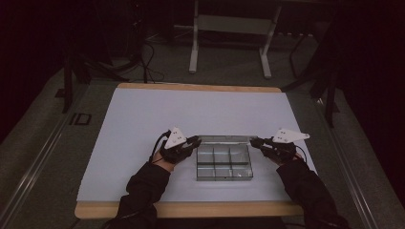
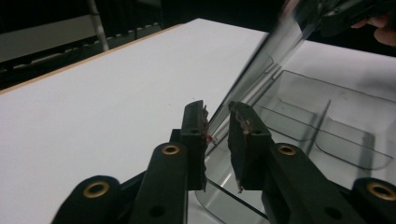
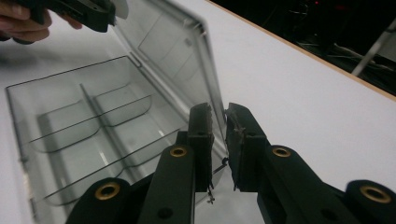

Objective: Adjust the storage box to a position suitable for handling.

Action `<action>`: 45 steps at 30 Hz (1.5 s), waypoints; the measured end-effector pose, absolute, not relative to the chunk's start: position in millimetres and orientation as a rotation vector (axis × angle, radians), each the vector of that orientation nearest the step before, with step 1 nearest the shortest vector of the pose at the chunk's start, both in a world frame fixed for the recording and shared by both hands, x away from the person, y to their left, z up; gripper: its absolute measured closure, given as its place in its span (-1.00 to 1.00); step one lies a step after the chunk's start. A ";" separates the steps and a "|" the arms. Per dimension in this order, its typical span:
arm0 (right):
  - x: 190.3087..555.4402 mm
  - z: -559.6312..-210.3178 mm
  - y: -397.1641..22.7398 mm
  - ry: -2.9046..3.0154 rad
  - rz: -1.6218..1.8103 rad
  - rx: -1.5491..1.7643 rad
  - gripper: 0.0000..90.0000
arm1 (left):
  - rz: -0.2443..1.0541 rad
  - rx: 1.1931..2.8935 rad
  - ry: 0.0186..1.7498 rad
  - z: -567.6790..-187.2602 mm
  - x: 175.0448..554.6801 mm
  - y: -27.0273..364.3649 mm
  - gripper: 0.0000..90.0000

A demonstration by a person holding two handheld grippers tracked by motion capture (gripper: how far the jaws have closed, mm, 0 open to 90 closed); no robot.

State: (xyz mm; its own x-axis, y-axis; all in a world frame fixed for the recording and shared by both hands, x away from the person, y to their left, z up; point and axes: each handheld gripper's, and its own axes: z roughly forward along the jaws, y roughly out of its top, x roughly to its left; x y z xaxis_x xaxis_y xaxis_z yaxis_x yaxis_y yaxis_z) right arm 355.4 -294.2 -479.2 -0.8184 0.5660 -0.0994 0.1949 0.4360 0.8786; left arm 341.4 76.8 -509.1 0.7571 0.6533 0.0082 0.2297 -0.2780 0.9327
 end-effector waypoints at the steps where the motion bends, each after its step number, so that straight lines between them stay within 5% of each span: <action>1: 356.8 -478.6 -293.3 2.311 1.337 0.650 0.77 | 0.483 1.848 0.686 -509.3 342.4 76.4 0.75; 27: 389.5 -479.0 -277.5 2.276 1.262 0.781 0.72 | 0.416 1.783 0.803 -515.5 370.6 73.8 0.81; 45: 404.2 -497.2 -266.4 2.349 1.172 0.932 0.47 | 0.260 1.811 0.884 -527.6 392.3 68.6 0.46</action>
State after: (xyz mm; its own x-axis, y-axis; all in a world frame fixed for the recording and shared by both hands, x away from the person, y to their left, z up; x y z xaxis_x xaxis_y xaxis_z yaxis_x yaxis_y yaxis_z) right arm 404.2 -266.4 -497.2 -0.7206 0.6930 -0.0209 0.4002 0.4403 0.8037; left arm 392.3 68.6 -527.6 0.7029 0.6747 -0.2251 0.4456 -0.1712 0.8787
